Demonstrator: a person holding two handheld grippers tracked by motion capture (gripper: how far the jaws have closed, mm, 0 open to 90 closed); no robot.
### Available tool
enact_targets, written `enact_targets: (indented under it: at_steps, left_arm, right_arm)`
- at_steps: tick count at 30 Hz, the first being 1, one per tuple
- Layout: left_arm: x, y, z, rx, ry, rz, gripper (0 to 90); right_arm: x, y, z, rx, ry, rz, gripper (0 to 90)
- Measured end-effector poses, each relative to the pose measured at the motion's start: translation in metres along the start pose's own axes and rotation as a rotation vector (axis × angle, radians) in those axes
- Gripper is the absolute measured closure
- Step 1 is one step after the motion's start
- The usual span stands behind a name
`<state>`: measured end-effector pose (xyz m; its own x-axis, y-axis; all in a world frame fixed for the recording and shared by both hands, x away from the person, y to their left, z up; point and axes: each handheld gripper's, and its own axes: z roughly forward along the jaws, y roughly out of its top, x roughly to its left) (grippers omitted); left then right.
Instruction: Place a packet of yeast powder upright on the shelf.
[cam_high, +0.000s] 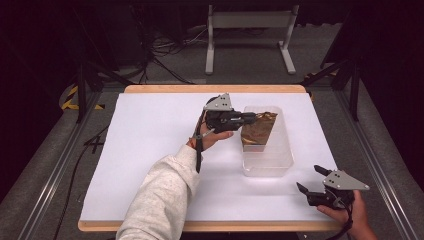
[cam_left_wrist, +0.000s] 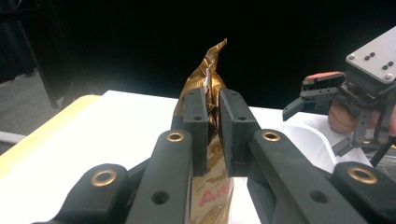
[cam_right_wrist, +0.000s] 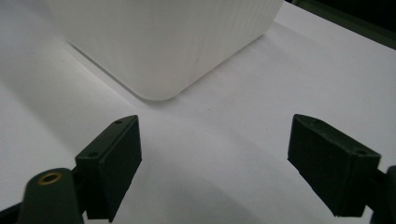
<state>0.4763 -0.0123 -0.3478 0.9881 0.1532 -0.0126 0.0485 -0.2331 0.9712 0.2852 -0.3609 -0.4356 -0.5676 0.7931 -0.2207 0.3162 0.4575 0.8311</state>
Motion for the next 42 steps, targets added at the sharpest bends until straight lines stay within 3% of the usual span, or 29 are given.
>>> enact_targets:
  at_steps: [12, 42]
  left_arm:
    - [-0.004, 0.002, -0.002, 0.008, 0.001, 0.002, 79.7]
    - [-0.012, 0.011, -0.013, 0.139, 0.107, 0.064, 71.4]
  right_arm:
    - [0.000, 0.000, 0.000, 0.000, 0.000, -0.006, 18.1]
    - [0.001, 0.000, 0.001, 0.005, 0.013, -0.014, 18.0]
